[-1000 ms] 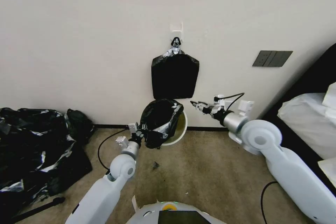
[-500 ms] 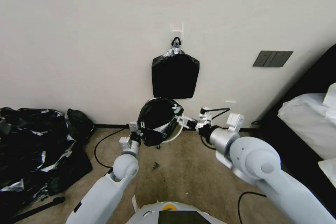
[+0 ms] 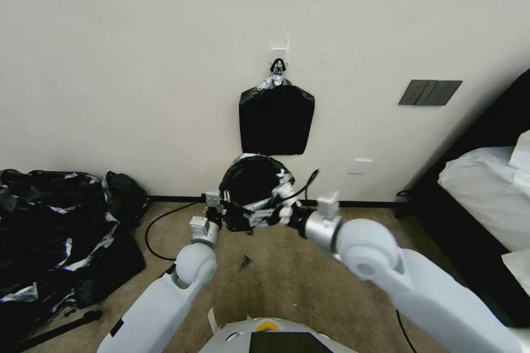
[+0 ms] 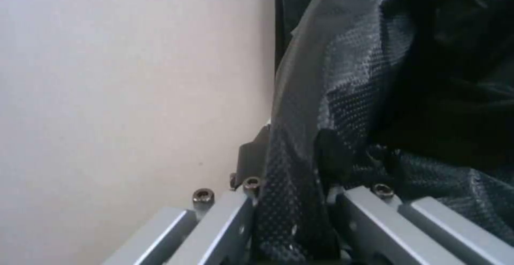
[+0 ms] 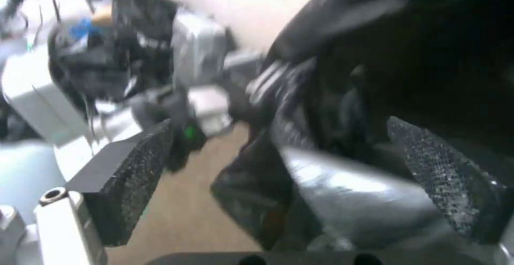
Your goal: Place a trash bag onto the trash bin.
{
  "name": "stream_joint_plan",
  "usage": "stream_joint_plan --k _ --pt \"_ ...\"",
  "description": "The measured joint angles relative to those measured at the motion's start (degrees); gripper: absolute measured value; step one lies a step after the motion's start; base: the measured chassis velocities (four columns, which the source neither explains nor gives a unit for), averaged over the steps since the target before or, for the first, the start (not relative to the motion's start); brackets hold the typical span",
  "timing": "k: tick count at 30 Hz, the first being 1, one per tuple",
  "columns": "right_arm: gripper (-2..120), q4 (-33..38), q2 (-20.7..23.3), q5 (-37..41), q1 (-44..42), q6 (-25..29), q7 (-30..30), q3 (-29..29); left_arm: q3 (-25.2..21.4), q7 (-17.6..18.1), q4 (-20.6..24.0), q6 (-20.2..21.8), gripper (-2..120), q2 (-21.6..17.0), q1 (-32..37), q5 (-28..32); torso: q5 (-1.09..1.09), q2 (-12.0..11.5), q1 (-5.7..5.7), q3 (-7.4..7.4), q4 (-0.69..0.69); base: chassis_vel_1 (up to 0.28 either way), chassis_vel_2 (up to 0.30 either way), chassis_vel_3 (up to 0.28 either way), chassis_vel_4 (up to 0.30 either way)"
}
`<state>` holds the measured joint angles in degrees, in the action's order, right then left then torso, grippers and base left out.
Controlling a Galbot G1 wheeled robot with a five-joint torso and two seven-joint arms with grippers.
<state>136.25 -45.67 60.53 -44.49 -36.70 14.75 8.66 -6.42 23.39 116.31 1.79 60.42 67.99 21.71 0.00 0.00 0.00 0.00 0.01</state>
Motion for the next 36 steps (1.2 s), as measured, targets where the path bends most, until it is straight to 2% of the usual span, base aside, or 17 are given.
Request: stream_joint_plan --k 1,6,9,10,14,16,17,19,22,23,25,26,27,29,34,36 --pt "97 -0.57 -0.65 -1.60 1.34 -0.99 1.42 3.09 -0.17 -0.34 0.38 -0.28 0 -0.09 0.32 -1.28 0.00 0.00 0.00 0.00 0.00 0.000 0.000 0.000 0.000" --pt "92 -1.72 -1.09 -6.45 2.55 -1.33 2.43 5.79 -0.25 -0.91 0.74 -0.70 0 0.16 0.77 -3.23 0.00 0.00 0.00 0.00 0.00 0.000 0.000 0.000 0.000" --pt "78 -2.07 -0.49 -10.16 3.25 -2.39 2.30 7.10 -0.23 -1.68 0.88 -1.32 0 0.58 1.07 -4.88 0.00 0.00 0.00 0.00 -0.01 0.000 0.000 0.000 0.000" --pt "78 -2.07 -0.49 -10.16 3.25 -2.39 2.30 7.10 -0.23 -1.68 0.88 -1.32 0 0.58 1.07 -4.88 0.00 0.00 0.00 0.00 -0.01 0.000 0.000 0.000 0.000" --pt "58 -2.37 0.37 -12.50 3.64 -3.38 2.03 8.15 -0.16 -1.95 0.88 -1.43 0 0.74 0.97 -5.21 0.00 0.00 0.00 0.00 -0.01 0.000 0.000 0.000 0.000" --pt "56 -2.41 0.45 -12.62 3.65 -3.43 2.03 8.21 -0.16 -1.96 0.88 -1.43 0 0.73 0.93 -5.21 0.00 0.00 0.00 0.00 -0.01 0.000 0.000 0.000 0.000" --pt "48 -2.57 0.68 -12.87 3.65 -3.49 2.08 8.25 -0.16 -1.97 0.88 -1.44 0 0.63 0.79 -5.16 0.00 0.00 0.00 0.00 -0.01 0.000 0.000 0.000 0.000" --pt "44 -2.69 0.82 -13.02 3.61 -3.49 2.10 8.25 -0.19 -1.97 0.88 -1.44 0 0.55 0.71 -5.03 0.00 0.00 0.00 0.00 -0.01 0.000 0.000 0.000 0.000" --pt "31 -2.94 1.20 -13.66 3.30 -3.32 1.94 7.99 -0.31 -1.97 0.82 -1.44 0 0.54 0.55 -4.29 0.01 0.00 0.00 0.00 -0.01 0.000 0.000 0.000 0.000" --pt "31 -2.94 1.20 -13.66 3.30 -3.32 1.94 7.99 -0.31 -1.97 0.82 -1.44 0 0.54 0.55 -4.29 0.01 0.00 0.00 0.00 -0.01 0.000 0.000 0.000 0.000" --pt "21 -2.94 1.51 -13.71 2.90 -3.15 1.78 7.59 -0.36 -1.80 0.74 -1.36 0 0.65 0.45 -2.62 0.00 0.00 0.00 0.00 0.00 0.000 0.000 0.000 0.000" --pt "21 -2.94 1.51 -13.71 2.90 -3.15 1.78 7.59 -0.36 -1.80 0.74 -1.36 0 0.65 0.45 -2.62 0.00 0.00 0.00 0.00 0.00 0.000 0.000 0.000 0.000" --pt "16 -2.92 1.68 -13.72 2.66 -2.82 1.74 7.45 -0.42 -1.70 0.73 -1.12 0 0.70 0.38 -1.69 0.00 0.00 0.00 0.00 -0.01 0.000 0.000 0.000 0.000" --pt "7 -2.79 2.23 -13.72 2.03 -1.79 1.50 7.15 -0.52 -0.92 0.68 -0.14 0 0.79 0.02 1.65 0.01 0.00 0.00 0.00 -0.01 0.000 0.000 0.000 0.000" --pt "6 -2.13 3.28 -13.70 1.12 -0.38 0.94 6.38 -0.75 0.55 0.64 1.50 0 0.82 -0.67 7.46 0.01 0.00 0.00 0.00 0.00 0.000 0.000 0.000 0.000" --pt "6 -1.10 4.59 -13.65 0.09 0.43 0.58 5.28 -1.13 1.68 0.30 2.43 0 0.87 -1.39 12.00 0.01 0.00 0.00 0.00 0.00 0.000 0.000 0.000 0.000"
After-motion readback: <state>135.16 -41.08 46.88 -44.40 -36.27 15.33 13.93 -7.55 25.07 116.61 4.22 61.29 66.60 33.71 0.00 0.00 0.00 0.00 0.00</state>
